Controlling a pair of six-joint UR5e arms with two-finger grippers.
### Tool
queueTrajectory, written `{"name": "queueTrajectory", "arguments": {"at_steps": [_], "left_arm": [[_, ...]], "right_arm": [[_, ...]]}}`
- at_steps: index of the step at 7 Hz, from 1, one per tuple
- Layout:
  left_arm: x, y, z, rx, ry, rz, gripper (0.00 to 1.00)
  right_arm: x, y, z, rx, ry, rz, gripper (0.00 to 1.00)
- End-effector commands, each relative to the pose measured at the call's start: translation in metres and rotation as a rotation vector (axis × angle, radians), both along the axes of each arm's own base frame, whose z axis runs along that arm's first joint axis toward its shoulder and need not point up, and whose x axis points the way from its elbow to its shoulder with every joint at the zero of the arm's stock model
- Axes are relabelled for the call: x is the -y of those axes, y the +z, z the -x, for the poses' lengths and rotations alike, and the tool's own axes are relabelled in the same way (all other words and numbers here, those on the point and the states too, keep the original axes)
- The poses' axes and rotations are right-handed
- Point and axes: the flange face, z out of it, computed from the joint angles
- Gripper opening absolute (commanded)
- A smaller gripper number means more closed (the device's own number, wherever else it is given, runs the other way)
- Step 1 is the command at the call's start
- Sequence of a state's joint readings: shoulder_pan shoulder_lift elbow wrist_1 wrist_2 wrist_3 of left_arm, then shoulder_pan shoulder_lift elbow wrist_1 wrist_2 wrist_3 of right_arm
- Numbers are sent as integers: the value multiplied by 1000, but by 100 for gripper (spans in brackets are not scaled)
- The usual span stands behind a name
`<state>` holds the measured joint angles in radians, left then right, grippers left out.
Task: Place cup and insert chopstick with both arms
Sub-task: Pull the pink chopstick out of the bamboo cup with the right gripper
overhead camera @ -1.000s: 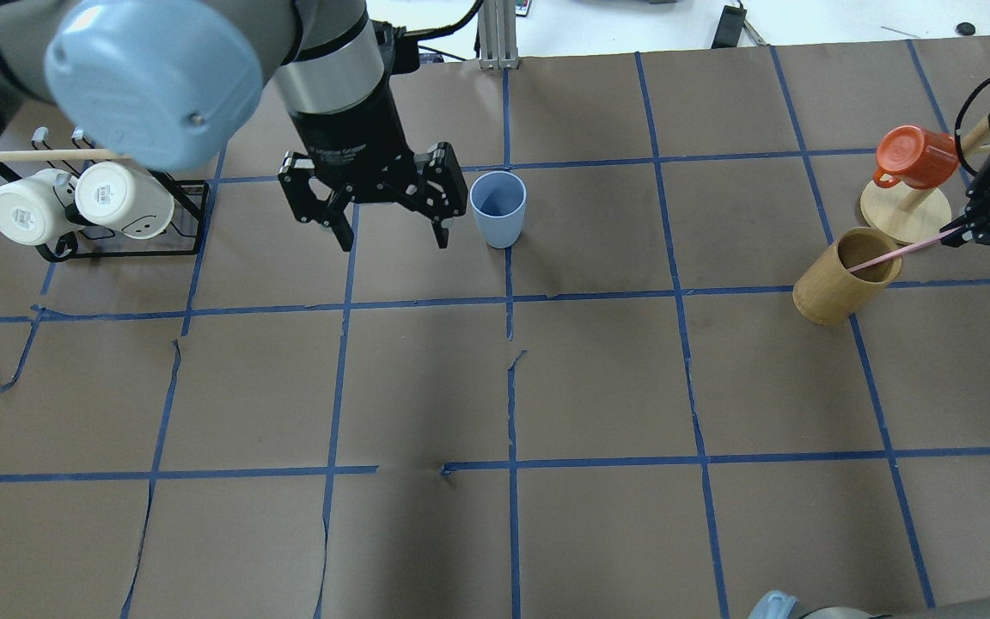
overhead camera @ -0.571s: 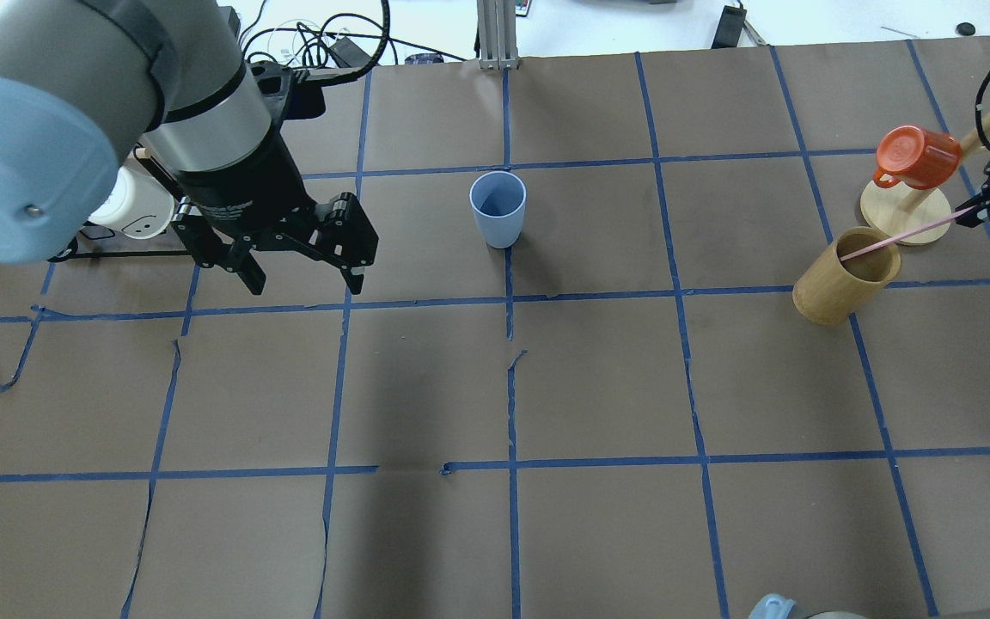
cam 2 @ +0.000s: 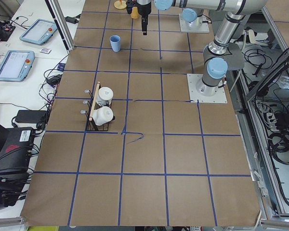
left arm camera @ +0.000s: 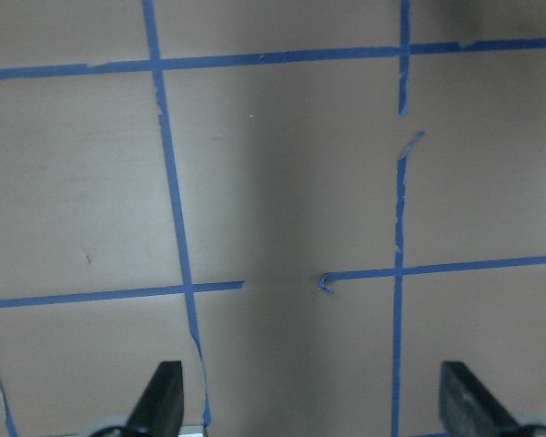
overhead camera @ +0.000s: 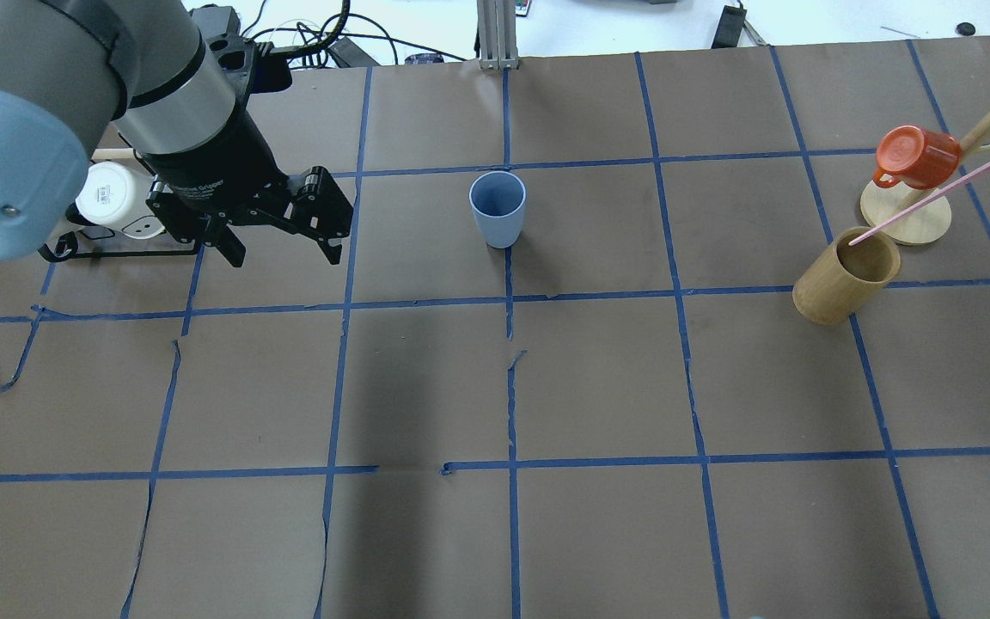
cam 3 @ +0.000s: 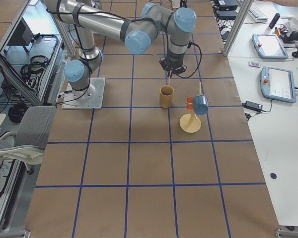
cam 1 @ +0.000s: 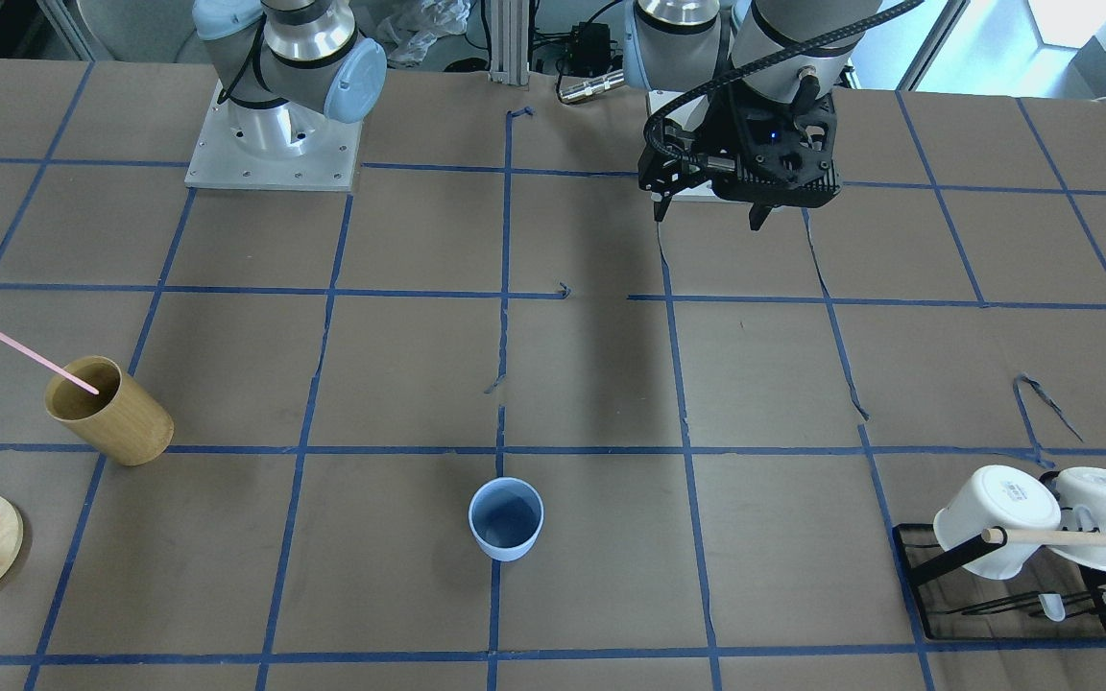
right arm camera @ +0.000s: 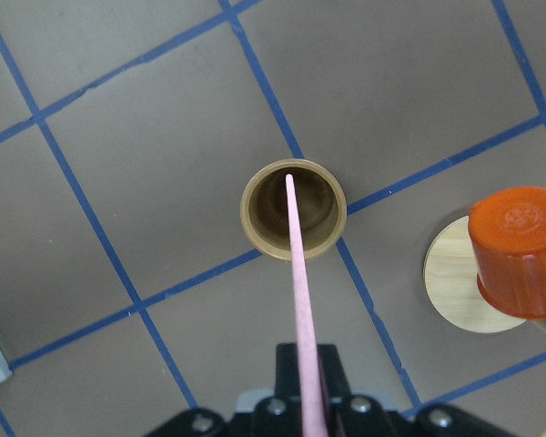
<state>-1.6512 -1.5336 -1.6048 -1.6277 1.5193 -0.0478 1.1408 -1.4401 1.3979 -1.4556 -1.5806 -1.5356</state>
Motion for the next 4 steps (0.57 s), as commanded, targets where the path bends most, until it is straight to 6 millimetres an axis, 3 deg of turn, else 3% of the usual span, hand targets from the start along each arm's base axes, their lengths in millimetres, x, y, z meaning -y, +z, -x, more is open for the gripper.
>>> {"name": "queueTrajectory", "arguments": {"at_steps": [1, 2, 4], "left_arm": [[1, 1, -1, 0, 3, 6, 100], [2, 1, 0, 0, 0, 12, 100], [3, 3, -1, -1, -1, 28, 100]], "right_arm": [[11, 29, -115, -81, -124, 10, 7], [11, 27, -172, -82, -269, 22, 7], [19, -4, -276, -67, -494, 24, 7]]}}
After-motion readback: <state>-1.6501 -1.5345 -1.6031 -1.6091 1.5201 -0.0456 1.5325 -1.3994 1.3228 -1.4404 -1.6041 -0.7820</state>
